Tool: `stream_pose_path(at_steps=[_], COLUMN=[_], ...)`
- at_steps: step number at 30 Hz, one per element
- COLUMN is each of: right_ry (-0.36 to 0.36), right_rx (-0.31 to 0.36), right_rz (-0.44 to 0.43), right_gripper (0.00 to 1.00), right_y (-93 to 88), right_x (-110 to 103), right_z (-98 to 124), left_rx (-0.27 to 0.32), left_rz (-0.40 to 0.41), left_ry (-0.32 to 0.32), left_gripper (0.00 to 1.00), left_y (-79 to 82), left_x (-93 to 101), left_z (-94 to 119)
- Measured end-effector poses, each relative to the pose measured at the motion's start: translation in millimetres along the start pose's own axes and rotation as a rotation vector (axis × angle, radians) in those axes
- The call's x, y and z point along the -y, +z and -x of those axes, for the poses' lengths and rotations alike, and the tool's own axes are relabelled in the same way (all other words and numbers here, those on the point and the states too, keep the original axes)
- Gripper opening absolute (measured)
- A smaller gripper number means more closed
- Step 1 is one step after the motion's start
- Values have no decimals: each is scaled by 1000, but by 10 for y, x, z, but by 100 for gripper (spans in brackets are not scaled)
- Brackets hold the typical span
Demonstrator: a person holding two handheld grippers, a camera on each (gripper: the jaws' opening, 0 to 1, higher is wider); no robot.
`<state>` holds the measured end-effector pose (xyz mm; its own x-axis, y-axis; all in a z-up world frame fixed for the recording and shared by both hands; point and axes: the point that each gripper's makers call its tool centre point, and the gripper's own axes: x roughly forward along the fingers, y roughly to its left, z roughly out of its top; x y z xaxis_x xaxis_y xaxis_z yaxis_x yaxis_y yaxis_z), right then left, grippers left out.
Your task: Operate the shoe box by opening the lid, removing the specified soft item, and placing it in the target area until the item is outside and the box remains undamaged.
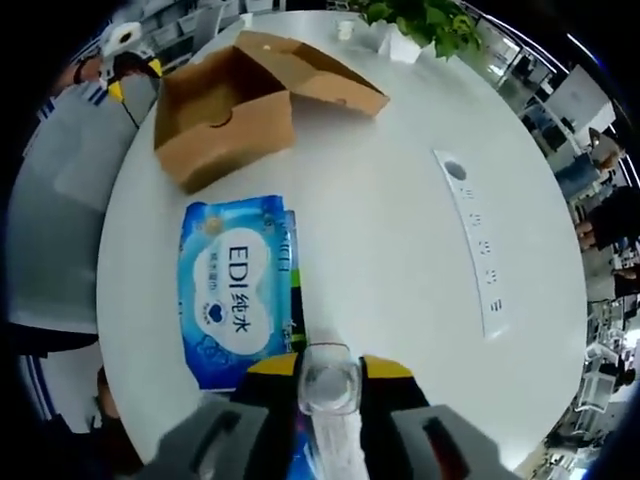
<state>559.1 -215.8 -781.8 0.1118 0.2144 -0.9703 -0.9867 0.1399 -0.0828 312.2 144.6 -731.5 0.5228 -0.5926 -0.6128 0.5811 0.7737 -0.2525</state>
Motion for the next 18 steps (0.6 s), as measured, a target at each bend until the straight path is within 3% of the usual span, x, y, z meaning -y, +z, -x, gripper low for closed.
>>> stream_pose_path(at_steps=[18], right_ry=[13], right_rx=[-37], right_rz=[87], right_gripper=[22], right_y=[-69], right_x=[2], right_z=[-20], left_rx=[-1], left_rz=[6], left_ry=[2], left_gripper=[47], left_y=[-20], left_x=[4], left_z=[2])
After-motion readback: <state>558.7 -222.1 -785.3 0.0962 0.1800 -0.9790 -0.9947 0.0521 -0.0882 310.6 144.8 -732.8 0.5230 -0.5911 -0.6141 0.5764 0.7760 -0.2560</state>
